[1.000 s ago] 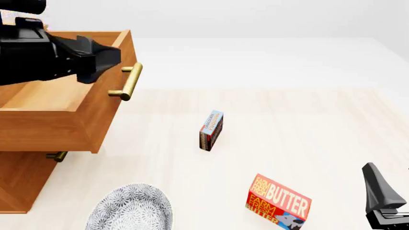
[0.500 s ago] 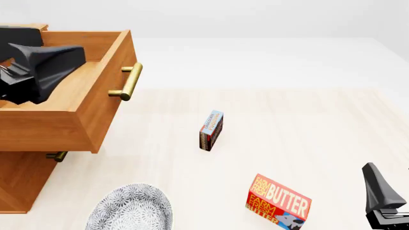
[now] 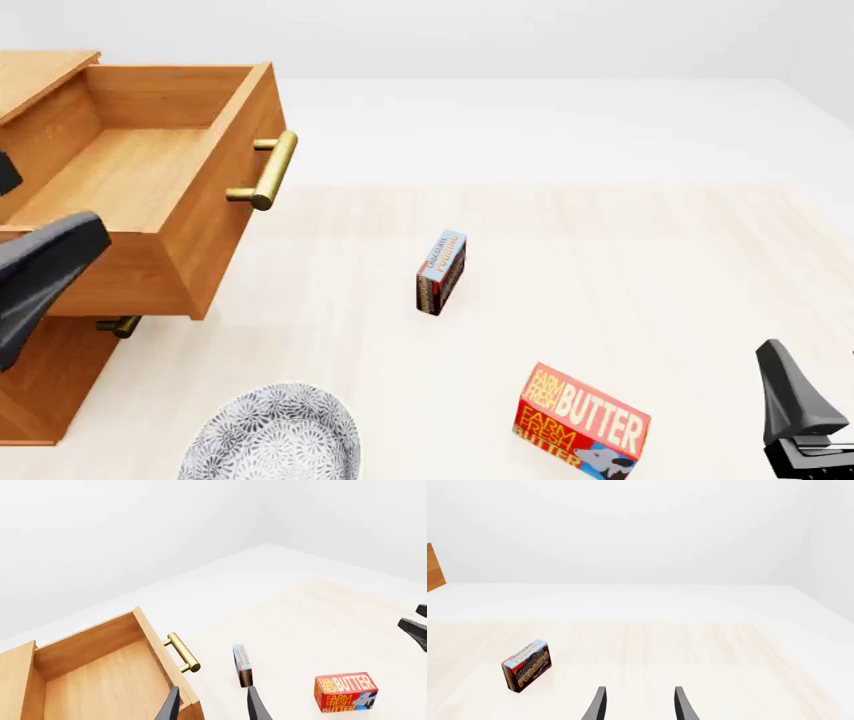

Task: Put the chocolate pudding in the top drawer of the cabinet and close it.

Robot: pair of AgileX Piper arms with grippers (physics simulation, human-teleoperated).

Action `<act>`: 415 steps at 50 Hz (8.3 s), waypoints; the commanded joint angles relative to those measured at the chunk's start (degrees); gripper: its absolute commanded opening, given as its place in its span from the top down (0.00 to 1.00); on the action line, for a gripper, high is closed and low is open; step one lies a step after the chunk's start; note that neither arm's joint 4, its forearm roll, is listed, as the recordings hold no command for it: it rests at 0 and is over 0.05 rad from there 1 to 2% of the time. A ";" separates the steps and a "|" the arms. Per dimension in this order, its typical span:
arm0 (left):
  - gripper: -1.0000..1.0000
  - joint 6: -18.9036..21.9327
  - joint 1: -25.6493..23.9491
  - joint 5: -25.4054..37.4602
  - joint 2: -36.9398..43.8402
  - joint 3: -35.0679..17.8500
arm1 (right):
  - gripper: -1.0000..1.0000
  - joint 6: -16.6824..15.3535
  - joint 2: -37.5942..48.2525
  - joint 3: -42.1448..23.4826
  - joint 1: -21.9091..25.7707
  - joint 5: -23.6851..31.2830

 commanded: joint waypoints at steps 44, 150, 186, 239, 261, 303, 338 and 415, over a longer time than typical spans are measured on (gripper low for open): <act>0.00 4.25 -11.93 -31.84 -3.65 35.21 | 0.00 -0.01 0.00 0.00 0.01 -0.01; 0.00 -9.18 -12.65 -67.32 61.70 12.11 | 0.00 0.01 0.00 0.00 0.00 0.00; 0.00 -16.78 -6.94 -68.71 69.40 9.37 | 0.00 0.01 0.00 0.00 -0.01 0.00; 0.00 -21.11 -5.54 -67.85 82.72 1.15 | 0.00 0.00 0.00 0.00 0.00 0.00; 0.00 -22.01 -5.22 -69.20 87.05 -0.23 | 0.00 -0.01 0.00 0.00 0.00 0.01; 0.00 -24.73 -6.31 -68.75 93.69 -5.89 | 0.00 -0.01 0.00 0.00 0.00 0.00; 0.00 -26.19 -5.70 -68.63 97.86 -9.07 | 0.00 0.00 0.00 0.00 0.00 0.00; 1.00 -21.14 -7.20 -65.90 81.27 -0.95 | 0.00 0.00 0.00 0.00 0.00 0.00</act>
